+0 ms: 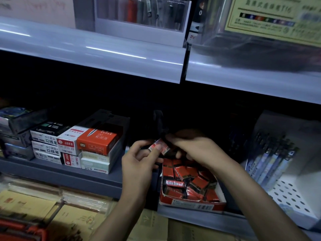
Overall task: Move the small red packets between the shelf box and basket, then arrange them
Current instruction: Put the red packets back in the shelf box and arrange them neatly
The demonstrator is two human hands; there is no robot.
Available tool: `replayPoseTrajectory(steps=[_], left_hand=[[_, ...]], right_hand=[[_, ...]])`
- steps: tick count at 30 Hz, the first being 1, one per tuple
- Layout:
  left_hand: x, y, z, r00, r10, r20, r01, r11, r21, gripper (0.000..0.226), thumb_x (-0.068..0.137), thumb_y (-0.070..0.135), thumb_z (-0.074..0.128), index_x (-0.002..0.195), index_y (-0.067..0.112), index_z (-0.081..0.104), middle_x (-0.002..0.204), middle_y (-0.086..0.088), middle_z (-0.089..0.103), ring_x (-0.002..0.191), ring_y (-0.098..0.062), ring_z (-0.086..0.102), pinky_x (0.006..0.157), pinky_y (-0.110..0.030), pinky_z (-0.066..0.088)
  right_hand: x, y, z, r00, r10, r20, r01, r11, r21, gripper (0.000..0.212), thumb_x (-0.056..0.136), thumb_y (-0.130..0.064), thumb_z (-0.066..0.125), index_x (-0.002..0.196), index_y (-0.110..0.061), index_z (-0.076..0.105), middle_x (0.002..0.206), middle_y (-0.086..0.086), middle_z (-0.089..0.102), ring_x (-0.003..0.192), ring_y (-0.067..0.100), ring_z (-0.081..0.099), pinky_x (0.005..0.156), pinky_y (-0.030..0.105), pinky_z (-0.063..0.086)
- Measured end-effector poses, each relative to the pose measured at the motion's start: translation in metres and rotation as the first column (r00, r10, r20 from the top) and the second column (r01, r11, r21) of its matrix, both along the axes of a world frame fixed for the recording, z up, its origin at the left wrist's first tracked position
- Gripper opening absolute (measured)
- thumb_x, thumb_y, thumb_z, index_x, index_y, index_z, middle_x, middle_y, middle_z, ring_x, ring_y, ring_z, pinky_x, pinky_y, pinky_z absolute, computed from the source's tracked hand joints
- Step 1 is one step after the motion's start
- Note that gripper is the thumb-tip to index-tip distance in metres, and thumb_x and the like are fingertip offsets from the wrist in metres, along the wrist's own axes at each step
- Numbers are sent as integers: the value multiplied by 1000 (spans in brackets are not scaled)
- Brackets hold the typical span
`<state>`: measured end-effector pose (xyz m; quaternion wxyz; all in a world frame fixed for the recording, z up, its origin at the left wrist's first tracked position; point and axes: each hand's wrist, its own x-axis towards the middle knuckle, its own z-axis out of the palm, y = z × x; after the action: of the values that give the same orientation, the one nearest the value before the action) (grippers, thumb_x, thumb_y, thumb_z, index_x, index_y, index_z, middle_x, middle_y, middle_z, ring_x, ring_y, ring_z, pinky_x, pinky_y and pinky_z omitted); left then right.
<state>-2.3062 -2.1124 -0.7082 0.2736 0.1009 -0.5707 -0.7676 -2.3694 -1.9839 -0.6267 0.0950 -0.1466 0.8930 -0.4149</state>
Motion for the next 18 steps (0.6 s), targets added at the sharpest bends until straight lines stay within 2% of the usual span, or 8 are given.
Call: replayPoseTrajectory(steps=[4, 6, 8, 10, 12, 14, 16, 18], left_hand=[[2, 1, 2, 1000, -4, -14, 4, 1000, -23, 16, 89, 20, 76, 102, 11, 70, 76, -13, 76, 74, -23, 75, 66, -30, 57], [2, 3, 2, 1000, 7, -11, -7, 1000, -10, 13, 93, 20, 72, 101, 10, 69, 76, -12, 76, 72, -22, 75, 65, -33, 55], [1, 3, 0, 1000, 27, -11, -26, 999, 35, 8, 97, 15, 67, 100, 8, 69, 76, -12, 76, 71, -22, 73, 64, -34, 53], [1, 2, -1, 999, 34, 0, -34, 998, 61, 6, 97, 11, 66, 101, 7, 69, 77, -14, 76, 72, -24, 72, 66, -35, 53], [0, 1, -1, 999, 36, 5, -36, 996, 76, 4, 97, 8, 65, 100, 6, 68, 79, -15, 77, 71, -24, 71, 64, -33, 53], [-1, 1, -1, 999, 43, 3, -43, 995, 85, 4, 97, 7, 64, 100, 5, 67, 80, -15, 77, 69, -22, 71, 60, -30, 52], [-2, 0, 0, 999, 53, 6, -53, 994, 93, 5, 98, 6, 64, 101, 3, 66, 79, -14, 77, 67, -20, 70, 59, -29, 51], [-3, -1, -1, 998, 60, 11, -61, 993, 103, 6, 98, 6, 63, 102, 2, 65, 79, -14, 77, 66, -20, 70, 58, -28, 51]], right_hand=[[9, 5, 5, 996, 3, 86, 0, 999, -38, 16, 81, -38, 82, 80, -22, 79, 58, -11, 70, 52, 3, 58, 53, 16, 44], [9, 6, 3, 983, -65, 170, 93, 982, -164, 16, 79, -28, 84, 87, -15, 81, 72, -4, 78, 69, 9, 71, 71, 19, 55], [6, 6, 3, 949, -124, 290, 220, 919, -327, 12, 82, -15, 81, 91, -6, 79, 82, 11, 79, 85, 22, 76, 90, 33, 60], [2, 9, 4, 950, -162, 267, 239, 927, -288, 7, 87, -15, 77, 81, -11, 75, 84, 12, 77, 88, 26, 75, 95, 39, 57], [-4, 14, 6, 973, -180, 141, 198, 973, -121, 15, 89, -22, 76, 75, -21, 70, 88, 5, 73, 90, 21, 70, 92, 31, 55], [-7, 15, 9, 994, -95, 44, 98, 993, -61, 12, 92, -16, 71, 82, -24, 72, 90, 3, 73, 89, 18, 69, 82, 18, 55], [-11, 13, 7, 999, 27, -41, -28, 999, -30, 19, 89, -1, 71, 96, -18, 74, 93, 6, 75, 87, 18, 70, 65, 7, 51], [-13, 10, 4, 993, 73, -93, -71, 997, 19, 27, 85, 1, 75, 109, -11, 74, 102, 9, 75, 80, 11, 68, 60, 5, 49]])
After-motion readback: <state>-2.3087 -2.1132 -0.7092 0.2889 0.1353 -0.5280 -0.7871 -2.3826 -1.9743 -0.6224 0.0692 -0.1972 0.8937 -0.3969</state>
